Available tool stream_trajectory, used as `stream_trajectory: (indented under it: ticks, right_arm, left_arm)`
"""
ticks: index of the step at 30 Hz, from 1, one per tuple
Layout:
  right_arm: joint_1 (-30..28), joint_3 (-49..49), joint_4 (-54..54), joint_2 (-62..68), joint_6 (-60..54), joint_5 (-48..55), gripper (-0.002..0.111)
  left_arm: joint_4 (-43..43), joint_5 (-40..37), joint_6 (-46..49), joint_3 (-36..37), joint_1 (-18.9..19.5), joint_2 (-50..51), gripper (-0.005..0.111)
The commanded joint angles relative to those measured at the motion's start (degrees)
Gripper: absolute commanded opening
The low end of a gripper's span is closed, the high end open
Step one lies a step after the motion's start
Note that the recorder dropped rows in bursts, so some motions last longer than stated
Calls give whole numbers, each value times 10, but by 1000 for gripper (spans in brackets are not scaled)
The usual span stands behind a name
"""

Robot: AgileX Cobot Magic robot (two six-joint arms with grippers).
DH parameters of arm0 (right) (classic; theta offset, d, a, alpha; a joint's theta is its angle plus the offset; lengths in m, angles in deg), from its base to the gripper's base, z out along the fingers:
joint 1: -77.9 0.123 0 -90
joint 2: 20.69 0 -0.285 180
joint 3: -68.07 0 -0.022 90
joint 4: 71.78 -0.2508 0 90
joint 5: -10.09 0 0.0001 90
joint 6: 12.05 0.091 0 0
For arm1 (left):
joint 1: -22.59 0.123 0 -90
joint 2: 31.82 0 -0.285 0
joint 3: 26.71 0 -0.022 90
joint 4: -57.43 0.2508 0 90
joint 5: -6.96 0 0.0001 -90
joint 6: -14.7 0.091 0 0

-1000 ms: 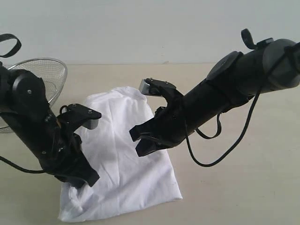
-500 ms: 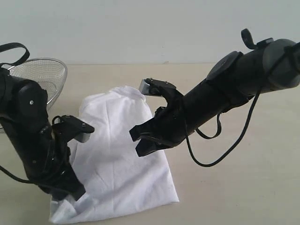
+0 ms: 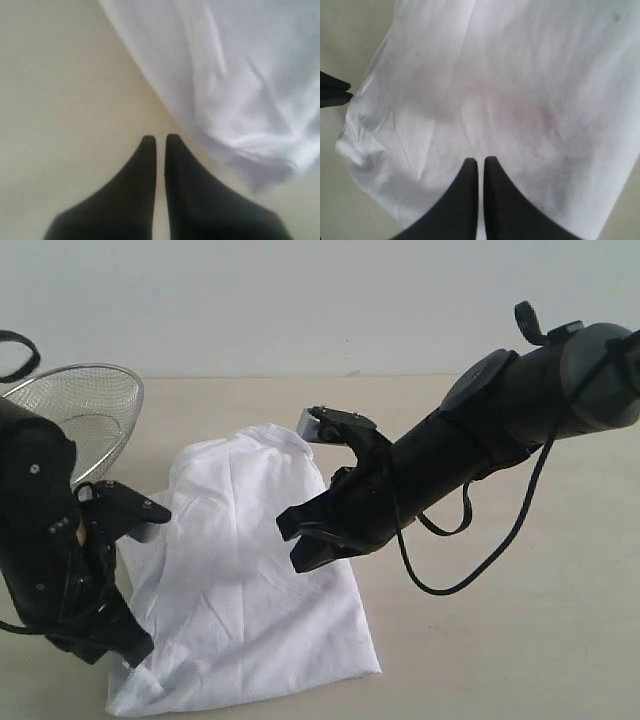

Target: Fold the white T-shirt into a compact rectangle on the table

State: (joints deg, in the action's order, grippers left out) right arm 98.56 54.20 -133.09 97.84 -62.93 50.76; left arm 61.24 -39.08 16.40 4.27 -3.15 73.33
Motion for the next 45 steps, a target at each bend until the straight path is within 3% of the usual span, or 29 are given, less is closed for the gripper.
stream_trajectory:
  ticks: [1, 4, 6, 13, 21, 24, 31, 38, 45]
  right_arm:
    - [-1, 0, 5, -6, 2, -8, 0]
    - [-1, 0, 5, -6, 7, -15, 0]
    - [-1, 0, 5, -6, 9, -16, 0]
    - [-1, 0, 5, -6, 8, -4, 0]
    - [-1, 0, 5, -6, 8, -4, 0]
    - [-1, 0, 5, -6, 8, -4, 0]
    - [-1, 0, 5, -6, 8, -7, 0]
    - [-3, 0, 5, -11, 8, -17, 0]
    - [-108, 1, 3, -42, 39, 23, 0]
  left_arm:
    - [-95, 15, 53, 2, -2, -75, 4]
    - [-244, 12, 195, 2, -2, -104, 4]
    - [-296, 25, 246, 2, -2, -100, 4]
    - [-289, 48, 236, 2, -2, -37, 4]
    - [-280, 22, 236, 3, -2, 10, 4]
    - [-252, 12, 218, 3, -2, 10, 4]
    - [-55, -37, 63, 3, -2, 10, 4]
    - [-8, -55, 21, 2, 0, -39, 4]
    - [24, 36, -24, 2, 0, -170, 4]
